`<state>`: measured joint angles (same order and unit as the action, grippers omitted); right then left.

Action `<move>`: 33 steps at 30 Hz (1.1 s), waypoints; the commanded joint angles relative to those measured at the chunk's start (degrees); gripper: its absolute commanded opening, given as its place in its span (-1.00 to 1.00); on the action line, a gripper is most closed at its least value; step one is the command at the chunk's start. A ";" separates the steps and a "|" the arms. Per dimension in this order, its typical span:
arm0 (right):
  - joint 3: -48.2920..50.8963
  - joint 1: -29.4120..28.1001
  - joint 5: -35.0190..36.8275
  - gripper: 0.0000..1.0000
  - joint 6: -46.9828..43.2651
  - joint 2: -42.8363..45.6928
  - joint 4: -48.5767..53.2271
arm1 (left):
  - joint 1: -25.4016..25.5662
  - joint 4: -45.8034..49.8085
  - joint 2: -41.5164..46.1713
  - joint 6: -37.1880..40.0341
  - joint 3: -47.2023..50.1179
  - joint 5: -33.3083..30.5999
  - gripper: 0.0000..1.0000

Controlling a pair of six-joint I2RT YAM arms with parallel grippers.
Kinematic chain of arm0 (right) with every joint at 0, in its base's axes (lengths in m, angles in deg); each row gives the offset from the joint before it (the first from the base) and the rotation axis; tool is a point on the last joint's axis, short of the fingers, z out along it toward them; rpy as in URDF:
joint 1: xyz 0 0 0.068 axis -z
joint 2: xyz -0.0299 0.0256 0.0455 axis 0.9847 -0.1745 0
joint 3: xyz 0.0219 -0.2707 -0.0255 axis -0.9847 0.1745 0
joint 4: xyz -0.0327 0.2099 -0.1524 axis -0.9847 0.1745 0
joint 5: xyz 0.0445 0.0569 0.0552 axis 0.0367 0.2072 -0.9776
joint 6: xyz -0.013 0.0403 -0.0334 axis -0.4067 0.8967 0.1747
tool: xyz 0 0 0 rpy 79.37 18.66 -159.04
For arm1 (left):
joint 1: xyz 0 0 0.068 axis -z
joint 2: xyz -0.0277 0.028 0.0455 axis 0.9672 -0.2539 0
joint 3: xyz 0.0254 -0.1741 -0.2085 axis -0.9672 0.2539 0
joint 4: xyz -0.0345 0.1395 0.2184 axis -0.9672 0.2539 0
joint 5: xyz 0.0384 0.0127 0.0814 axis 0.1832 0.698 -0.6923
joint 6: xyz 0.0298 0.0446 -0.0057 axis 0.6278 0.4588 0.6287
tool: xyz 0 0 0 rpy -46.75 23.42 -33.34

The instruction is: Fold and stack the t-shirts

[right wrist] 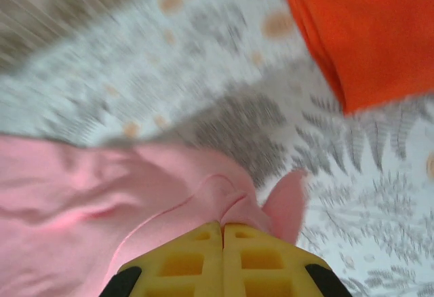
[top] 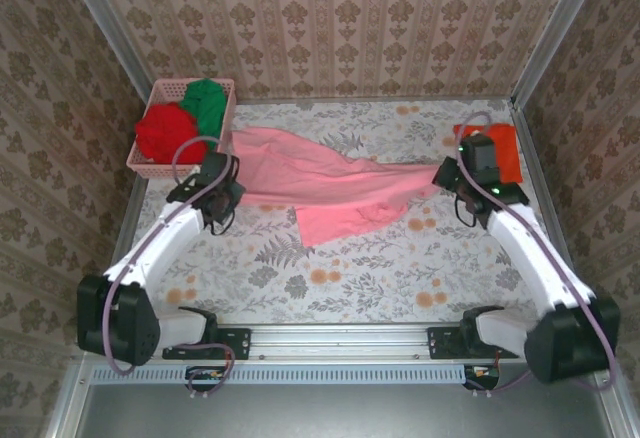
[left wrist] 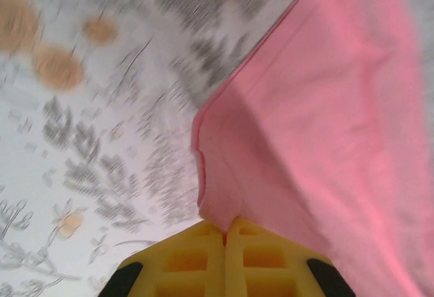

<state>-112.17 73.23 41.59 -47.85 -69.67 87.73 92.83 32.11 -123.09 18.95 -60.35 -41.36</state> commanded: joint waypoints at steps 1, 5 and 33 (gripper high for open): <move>-4.30 0.21 0.95 -1.00 -2.65 7.30 0.74 | -2.09 1.20 5.14 8.49 -6.19 -3.38 -1.00; -10.04 0.22 -1.69 -1.00 -5.01 14.30 -1.79 | -2.75 0.47 10.19 14.55 -13.32 -5.41 -1.00; -46.05 3.97 -5.75 -1.00 -7.74 -11.45 -6.16 | -7.03 -7.67 -12.24 24.92 -46.99 3.08 -1.00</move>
<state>-154.40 75.55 36.39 -56.07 -78.52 85.46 86.98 27.44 -133.30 42.25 -102.82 -39.15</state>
